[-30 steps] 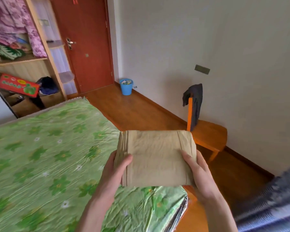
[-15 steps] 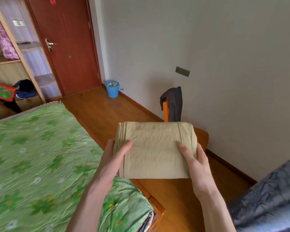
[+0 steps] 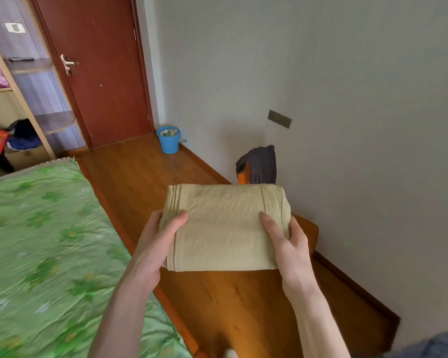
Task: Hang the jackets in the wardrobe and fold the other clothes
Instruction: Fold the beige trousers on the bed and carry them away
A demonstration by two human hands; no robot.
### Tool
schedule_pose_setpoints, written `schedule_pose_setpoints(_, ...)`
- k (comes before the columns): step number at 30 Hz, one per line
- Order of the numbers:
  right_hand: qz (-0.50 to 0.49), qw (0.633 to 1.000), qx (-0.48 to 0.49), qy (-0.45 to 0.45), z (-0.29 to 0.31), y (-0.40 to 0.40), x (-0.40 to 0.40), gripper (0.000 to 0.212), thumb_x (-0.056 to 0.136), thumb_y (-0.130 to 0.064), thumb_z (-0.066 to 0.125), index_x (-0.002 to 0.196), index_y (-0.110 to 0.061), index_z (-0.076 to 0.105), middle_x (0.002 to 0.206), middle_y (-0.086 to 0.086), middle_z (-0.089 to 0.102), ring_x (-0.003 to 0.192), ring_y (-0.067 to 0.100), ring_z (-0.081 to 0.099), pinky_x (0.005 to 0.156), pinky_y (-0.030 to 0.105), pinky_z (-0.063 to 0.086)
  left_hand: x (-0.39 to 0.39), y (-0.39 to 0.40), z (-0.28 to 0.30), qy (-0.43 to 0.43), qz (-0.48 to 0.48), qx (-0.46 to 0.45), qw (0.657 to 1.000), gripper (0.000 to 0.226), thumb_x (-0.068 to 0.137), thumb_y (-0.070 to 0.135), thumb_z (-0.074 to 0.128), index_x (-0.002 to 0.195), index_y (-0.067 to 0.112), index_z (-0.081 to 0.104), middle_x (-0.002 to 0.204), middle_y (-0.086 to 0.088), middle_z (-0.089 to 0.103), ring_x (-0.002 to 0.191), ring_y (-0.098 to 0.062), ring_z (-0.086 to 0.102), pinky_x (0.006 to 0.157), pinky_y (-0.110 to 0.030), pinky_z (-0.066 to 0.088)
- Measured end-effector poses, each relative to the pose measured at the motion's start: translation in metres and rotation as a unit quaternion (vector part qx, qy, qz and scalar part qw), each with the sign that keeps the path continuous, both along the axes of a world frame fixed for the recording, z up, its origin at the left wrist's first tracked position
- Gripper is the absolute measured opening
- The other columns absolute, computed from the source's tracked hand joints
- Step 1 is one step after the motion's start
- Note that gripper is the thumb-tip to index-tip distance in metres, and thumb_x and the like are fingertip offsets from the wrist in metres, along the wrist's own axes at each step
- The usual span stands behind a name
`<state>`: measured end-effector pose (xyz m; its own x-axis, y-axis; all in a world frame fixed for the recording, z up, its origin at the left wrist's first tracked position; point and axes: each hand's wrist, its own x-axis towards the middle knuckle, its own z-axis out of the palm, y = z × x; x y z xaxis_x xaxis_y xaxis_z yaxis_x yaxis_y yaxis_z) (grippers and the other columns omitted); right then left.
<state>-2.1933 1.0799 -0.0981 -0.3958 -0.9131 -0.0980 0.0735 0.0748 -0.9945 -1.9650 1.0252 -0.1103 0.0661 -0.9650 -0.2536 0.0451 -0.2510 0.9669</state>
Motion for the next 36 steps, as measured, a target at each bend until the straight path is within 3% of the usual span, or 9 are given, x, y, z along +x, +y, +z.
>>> schedule_pose_setpoints(4,0.020,0.999,0.022,0.020,-0.008,-0.076,-0.036,0.048,0.094,-0.048,0.068,0.134,-0.037,0.043,0.119,-0.016,0.061,0.107,0.008,0.063,0.075,0.018,0.053,-0.035,-0.063,-0.014,0.018,0.014,0.002,1.000,0.052,0.088,0.056,0.073,0.132,0.034,0.056,0.119,0.006,0.068,0.108,-0.017,0.067,0.084,-0.041,0.056)
schedule_pose_setpoints(6,0.037,0.998,0.033,0.030,-0.008,-0.118,-0.052,0.050,0.094,-0.049,0.067,0.136,-0.035,0.045,0.120,-0.012,0.062,0.107,0.009,0.064,0.071,0.018,0.055,-0.049,-0.098,-0.017,0.025,0.016,0.006,1.000,0.053,0.090,0.056,0.071,0.135,0.033,0.053,0.120,0.006,0.067,0.107,-0.016,0.068,0.079,-0.036,0.056)
schedule_pose_setpoints(9,0.058,0.997,0.037,0.043,-0.006,-0.185,-0.070,0.048,0.094,-0.048,0.067,0.137,-0.035,0.049,0.120,-0.010,0.065,0.107,0.009,0.065,0.066,0.016,0.055,-0.065,-0.154,-0.020,0.028,0.019,0.007,0.999,0.053,0.090,0.056,0.068,0.135,0.032,0.052,0.122,0.005,0.068,0.108,-0.018,0.069,0.084,-0.038,0.059)
schedule_pose_setpoints(14,0.076,0.996,0.031,0.032,-0.012,-0.279,-0.090,0.052,0.095,-0.049,0.068,0.143,-0.038,0.053,0.126,-0.011,0.066,0.116,0.013,0.063,0.093,0.038,0.059,-0.083,-0.229,-0.015,0.011,0.054,-0.003,0.998,0.053,0.089,0.056,0.066,0.134,0.033,0.051,0.120,0.005,0.067,0.107,-0.017,0.068,0.079,-0.032,0.055)
schedule_pose_setpoints(18,0.108,0.994,0.020,0.009,-0.015,-0.337,-0.091,0.049,0.095,-0.044,0.069,0.142,-0.036,0.056,0.125,-0.012,0.068,0.115,0.012,0.065,0.099,0.040,0.057,-0.080,-0.269,-0.006,-0.015,0.065,0.004,0.998,0.057,0.090,0.057,0.064,0.139,0.032,0.046,0.123,0.007,0.064,0.110,-0.017,0.066,0.082,-0.031,0.055)
schedule_pose_setpoints(23,0.170,0.985,0.030,0.010,-0.025,-0.414,-0.085,0.071,0.082,-0.059,0.073,0.146,-0.037,0.053,0.129,-0.010,0.067,0.119,0.017,0.064,0.103,0.050,0.055,-0.070,-0.315,-0.008,-0.026,0.108,0.003,0.994,0.067,0.084,0.070,0.069,0.138,0.035,0.048,0.124,0.008,0.065,0.111,-0.014,0.066,0.087,-0.035,0.056)
schedule_pose_setpoints(28,0.240,0.971,0.015,-0.017,-0.026,-0.512,-0.074,0.057,0.086,-0.049,0.073,0.140,-0.037,0.058,0.124,-0.012,0.071,0.116,0.015,0.067,0.101,0.045,0.056,-0.064,-0.382,-0.011,-0.017,0.176,-0.001,0.984,0.060,0.081,0.071,0.071,0.131,0.041,0.055,0.120,0.014,0.071,0.107,-0.009,0.071,0.092,-0.038,0.059)
schedule_pose_setpoints(33,0.297,0.955,0.000,-0.029,-0.005,-0.618,-0.061,0.051,0.091,-0.043,0.073,0.140,-0.033,0.061,0.120,-0.013,0.073,0.113,0.012,0.069,0.098,0.040,0.056,-0.066,-0.457,0.008,-0.015,0.233,-0.023,0.972,0.037,0.085,0.063,0.070,0.117,0.050,0.056,0.115,0.021,0.071,0.099,0.001,0.072,0.083,-0.028,0.058)
schedule_pose_setpoints(36,0.325,0.945,-0.013,-0.033,0.005,-0.674,-0.051,0.044,0.093,-0.039,0.072,0.136,-0.033,0.064,0.117,-0.011,0.075,0.109,0.011,0.071,0.097,0.041,0.057,-0.065,-0.500,0.019,-0.027,0.271,-0.031,0.962,0.040,0.085,0.064,0.071,0.119,0.046,0.059,0.114,0.016,0.073,0.101,-0.006,0.073,0.090,-0.038,0.061)
